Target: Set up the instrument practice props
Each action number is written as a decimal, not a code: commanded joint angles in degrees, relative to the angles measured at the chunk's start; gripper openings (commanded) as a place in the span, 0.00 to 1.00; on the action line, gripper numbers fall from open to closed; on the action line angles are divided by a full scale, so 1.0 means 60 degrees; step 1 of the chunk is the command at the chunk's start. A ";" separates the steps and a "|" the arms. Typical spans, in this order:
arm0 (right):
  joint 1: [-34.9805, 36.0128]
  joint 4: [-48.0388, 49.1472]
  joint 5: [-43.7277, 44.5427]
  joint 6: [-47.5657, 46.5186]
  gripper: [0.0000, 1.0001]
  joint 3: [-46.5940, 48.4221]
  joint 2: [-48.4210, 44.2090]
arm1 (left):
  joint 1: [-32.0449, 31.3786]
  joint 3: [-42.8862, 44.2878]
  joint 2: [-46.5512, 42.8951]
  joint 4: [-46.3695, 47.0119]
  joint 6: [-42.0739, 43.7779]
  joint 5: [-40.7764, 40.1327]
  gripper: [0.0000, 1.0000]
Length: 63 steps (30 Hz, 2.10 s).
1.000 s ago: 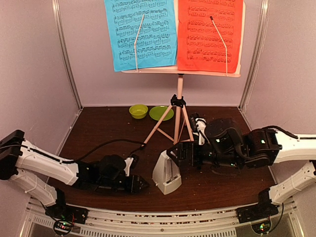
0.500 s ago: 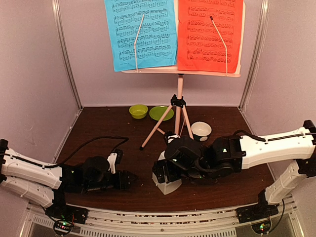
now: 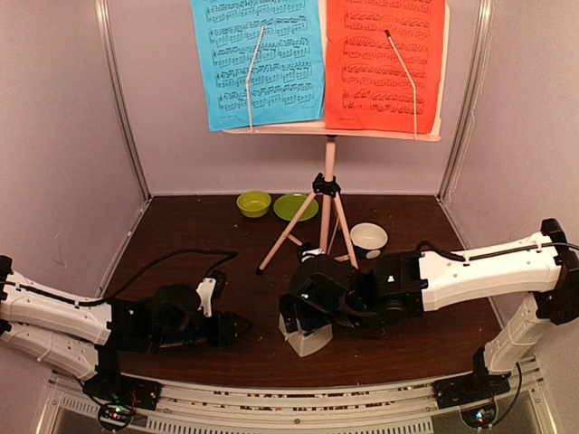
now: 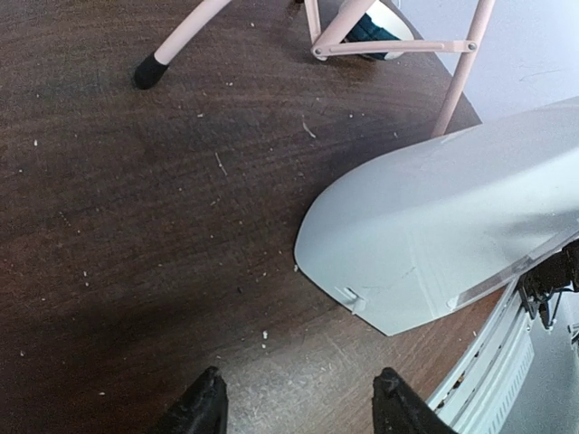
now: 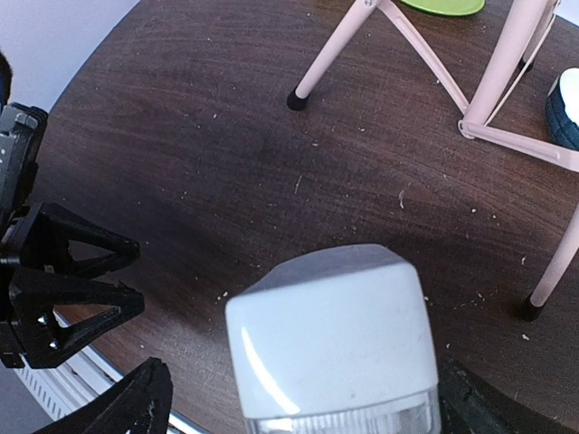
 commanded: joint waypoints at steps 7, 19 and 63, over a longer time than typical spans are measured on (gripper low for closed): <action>-0.0517 0.0678 0.0005 -0.0937 0.91 0.0221 0.0170 | 0.0034 0.0252 -0.0368 -0.0031 0.0980 -0.0264 0.62; -0.0767 0.1289 -0.0537 -0.1247 0.62 -0.0569 -0.0347 | -0.0070 0.0238 -0.0682 0.0338 0.3549 -0.0257 0.84; -0.1247 0.2671 -0.2831 -0.1984 0.18 -0.1649 -0.1680 | -0.0877 0.1556 0.4391 0.2836 0.7657 0.1265 0.94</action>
